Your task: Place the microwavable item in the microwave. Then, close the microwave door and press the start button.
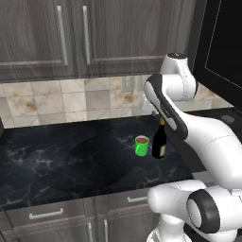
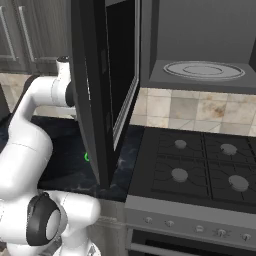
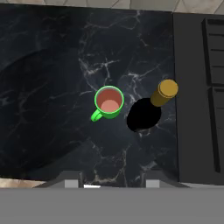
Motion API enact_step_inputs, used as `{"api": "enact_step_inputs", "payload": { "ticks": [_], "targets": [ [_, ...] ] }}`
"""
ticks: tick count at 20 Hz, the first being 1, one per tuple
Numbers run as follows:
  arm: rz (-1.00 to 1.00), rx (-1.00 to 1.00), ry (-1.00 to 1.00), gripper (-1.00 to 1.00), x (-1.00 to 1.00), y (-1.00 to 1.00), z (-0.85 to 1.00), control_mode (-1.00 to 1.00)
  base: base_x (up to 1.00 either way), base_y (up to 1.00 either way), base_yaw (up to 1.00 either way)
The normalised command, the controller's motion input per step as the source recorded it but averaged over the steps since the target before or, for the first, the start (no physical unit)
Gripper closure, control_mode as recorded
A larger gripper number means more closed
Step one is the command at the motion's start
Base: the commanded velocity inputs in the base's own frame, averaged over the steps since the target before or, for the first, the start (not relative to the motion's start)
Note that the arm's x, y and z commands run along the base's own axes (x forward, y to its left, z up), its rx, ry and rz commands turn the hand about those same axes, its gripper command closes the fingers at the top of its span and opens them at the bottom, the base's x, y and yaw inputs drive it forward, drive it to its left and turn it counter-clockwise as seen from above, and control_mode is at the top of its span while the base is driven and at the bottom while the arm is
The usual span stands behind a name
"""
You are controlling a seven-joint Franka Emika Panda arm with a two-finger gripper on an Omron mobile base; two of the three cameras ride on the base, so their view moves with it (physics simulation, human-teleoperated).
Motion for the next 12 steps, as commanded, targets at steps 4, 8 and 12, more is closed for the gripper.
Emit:
{"api": "enact_step_inputs", "payload": {
  "ticks": [4,8,12],
  "targets": [
    [0.00,0.00,-0.02,-1.00,-0.20,0.01,0.00,-1.00,0.00,0.00,0.00],
    [-0.04,-0.01,0.03,-1.00,-0.11,0.43,-0.43,-1.00,0.00,0.00,0.00],
    [-0.28,-0.01,0.00,-1.00,-0.14,0.95,-0.97,-1.00,0.00,0.00,0.00]
  ]
}}
